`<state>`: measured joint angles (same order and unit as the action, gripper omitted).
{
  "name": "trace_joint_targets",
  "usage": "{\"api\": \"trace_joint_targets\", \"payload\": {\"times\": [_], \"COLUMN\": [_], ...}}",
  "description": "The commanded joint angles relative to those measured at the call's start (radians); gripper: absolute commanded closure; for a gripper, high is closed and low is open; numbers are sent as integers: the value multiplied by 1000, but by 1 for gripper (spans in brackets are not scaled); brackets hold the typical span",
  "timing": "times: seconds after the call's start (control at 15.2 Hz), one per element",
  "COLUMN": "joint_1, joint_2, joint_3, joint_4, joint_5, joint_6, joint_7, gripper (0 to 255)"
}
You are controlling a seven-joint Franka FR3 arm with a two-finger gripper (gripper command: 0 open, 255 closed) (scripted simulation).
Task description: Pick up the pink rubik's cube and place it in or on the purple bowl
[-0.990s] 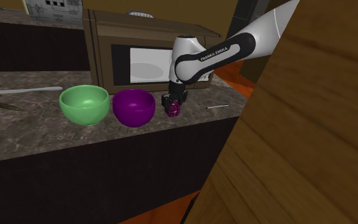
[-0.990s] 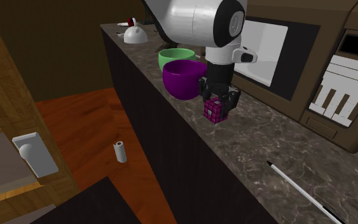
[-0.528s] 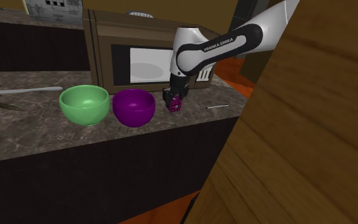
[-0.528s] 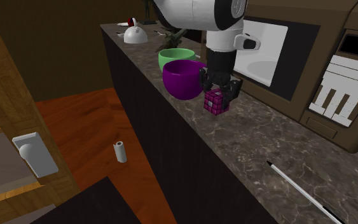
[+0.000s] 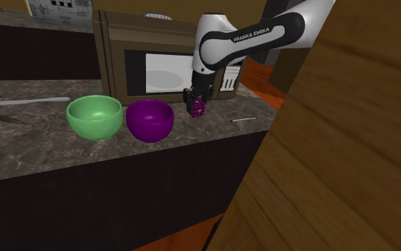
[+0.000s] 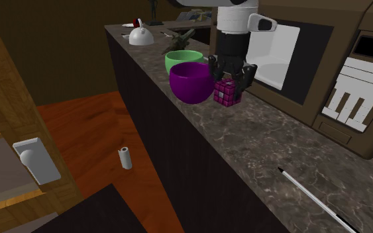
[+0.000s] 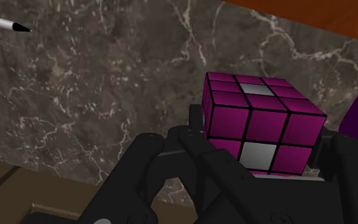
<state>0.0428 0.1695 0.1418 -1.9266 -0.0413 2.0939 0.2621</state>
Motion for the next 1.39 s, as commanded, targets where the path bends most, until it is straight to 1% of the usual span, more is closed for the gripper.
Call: {"api": "trace_joint_targets", "payload": {"times": [0.0,1.32], "joint_1": [0,-1], "joint_2": [-11,-64], "joint_3": [1,2], "joint_4": [12,207], "joint_5": [2,13], "joint_6": [-23,-271], "joint_7": [-1,-11], "gripper": [255,255]}}
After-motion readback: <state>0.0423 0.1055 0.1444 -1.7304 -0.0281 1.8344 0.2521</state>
